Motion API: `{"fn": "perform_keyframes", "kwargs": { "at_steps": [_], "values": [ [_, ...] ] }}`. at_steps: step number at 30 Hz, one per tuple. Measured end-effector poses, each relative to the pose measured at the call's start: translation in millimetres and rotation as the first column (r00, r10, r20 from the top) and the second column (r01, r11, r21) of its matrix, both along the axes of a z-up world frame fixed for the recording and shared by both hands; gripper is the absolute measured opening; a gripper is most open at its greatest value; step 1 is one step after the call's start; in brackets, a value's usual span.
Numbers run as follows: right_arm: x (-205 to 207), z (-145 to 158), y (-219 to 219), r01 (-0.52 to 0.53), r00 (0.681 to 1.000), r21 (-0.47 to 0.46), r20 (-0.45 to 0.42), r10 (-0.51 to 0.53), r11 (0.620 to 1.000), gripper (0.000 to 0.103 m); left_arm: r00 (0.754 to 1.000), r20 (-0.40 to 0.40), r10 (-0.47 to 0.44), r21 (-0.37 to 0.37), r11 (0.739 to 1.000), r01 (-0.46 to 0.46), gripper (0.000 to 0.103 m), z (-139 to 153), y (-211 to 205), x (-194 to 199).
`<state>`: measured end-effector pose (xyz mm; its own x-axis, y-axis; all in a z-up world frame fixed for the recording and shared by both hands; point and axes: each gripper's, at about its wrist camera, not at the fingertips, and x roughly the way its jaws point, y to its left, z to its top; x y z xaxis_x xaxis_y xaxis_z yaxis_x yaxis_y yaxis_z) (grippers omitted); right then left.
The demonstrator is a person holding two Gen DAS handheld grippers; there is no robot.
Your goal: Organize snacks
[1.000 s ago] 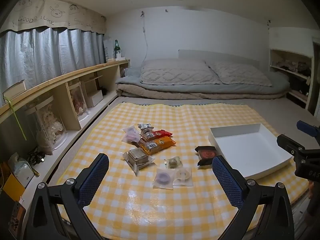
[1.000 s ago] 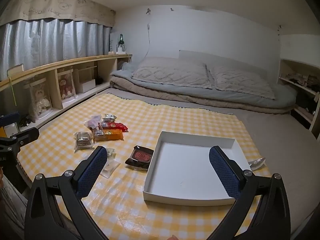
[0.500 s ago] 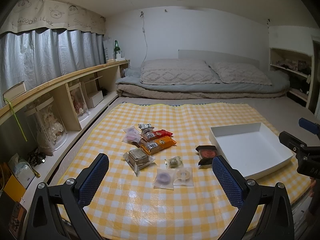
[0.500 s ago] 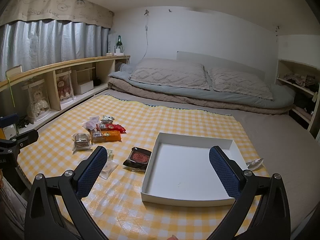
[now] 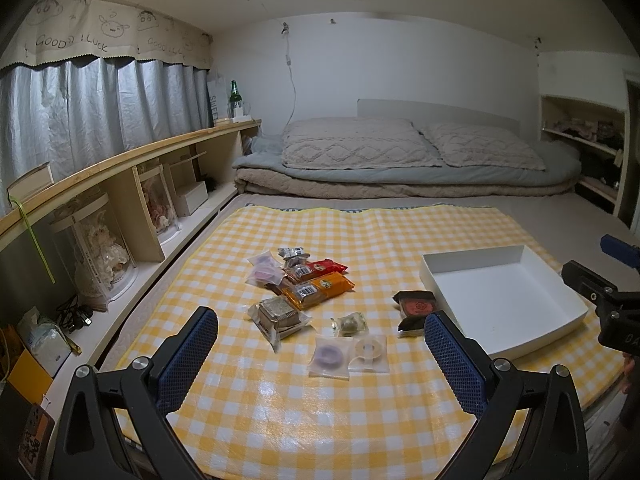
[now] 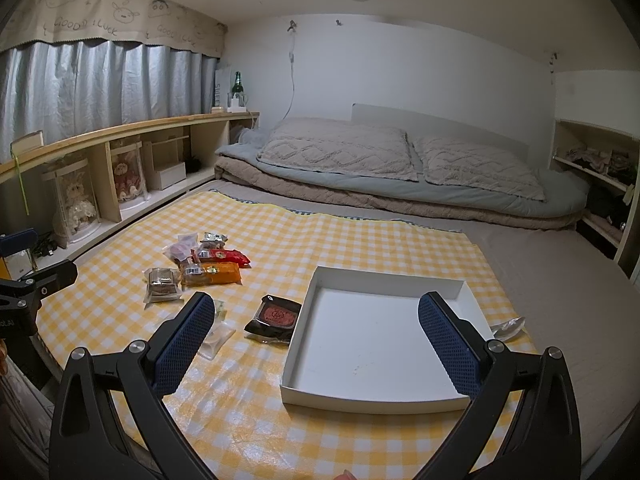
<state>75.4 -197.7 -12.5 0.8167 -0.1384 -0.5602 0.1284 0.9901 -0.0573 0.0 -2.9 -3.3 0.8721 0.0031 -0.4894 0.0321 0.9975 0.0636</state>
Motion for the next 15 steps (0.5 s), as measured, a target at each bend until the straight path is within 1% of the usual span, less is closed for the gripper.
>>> {"fn": "perform_keyframes", "kwargs": {
  "at_steps": [15],
  "values": [
    [-0.7,-0.1,0.8,0.001,1.0,-0.002,0.003,-0.001,1.0,0.103,1.0,0.0,0.0,0.003,1.0,0.0,0.103,1.4,1.0,-0.4]
  ]
}}
